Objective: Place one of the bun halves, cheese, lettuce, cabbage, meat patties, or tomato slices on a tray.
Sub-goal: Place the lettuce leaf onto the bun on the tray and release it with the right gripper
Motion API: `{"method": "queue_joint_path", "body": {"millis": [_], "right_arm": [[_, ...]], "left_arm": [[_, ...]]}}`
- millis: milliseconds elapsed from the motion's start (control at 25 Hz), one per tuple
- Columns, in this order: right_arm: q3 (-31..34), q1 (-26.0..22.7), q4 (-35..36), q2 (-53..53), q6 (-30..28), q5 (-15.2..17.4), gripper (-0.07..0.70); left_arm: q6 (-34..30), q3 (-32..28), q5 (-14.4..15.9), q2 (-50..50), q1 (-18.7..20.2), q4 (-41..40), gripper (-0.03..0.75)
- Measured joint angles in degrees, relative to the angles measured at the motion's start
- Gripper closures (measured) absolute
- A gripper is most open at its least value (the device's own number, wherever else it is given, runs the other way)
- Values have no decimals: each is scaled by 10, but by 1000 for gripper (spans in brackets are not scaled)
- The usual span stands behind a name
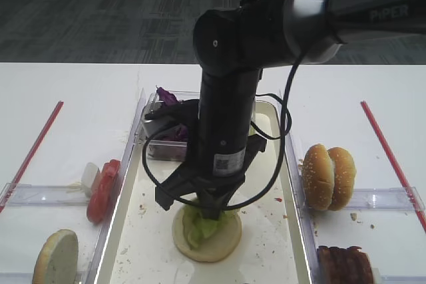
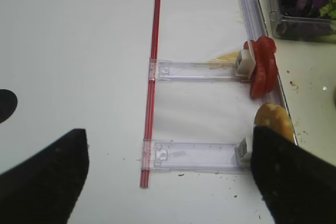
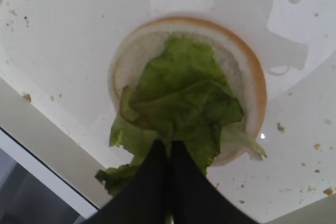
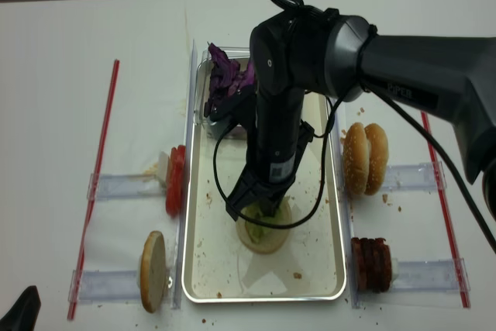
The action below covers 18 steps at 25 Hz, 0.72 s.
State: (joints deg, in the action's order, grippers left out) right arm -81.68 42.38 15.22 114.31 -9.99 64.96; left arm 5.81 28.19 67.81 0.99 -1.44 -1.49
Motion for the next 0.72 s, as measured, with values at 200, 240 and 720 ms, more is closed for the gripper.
{"method": "queue_joint_path", "body": {"millis": [200, 240, 720], "right_arm": [[0, 0, 4, 0, -9, -7, 372], [0, 0, 5, 0, -12, -7, 293], [0, 0, 13, 0, -17, -7, 20]], "left_arm": [[0, 0, 0, 0, 0, 0, 102], [0, 0, 0, 0, 0, 0, 102], [0, 0, 0, 0, 0, 0, 102]]}}
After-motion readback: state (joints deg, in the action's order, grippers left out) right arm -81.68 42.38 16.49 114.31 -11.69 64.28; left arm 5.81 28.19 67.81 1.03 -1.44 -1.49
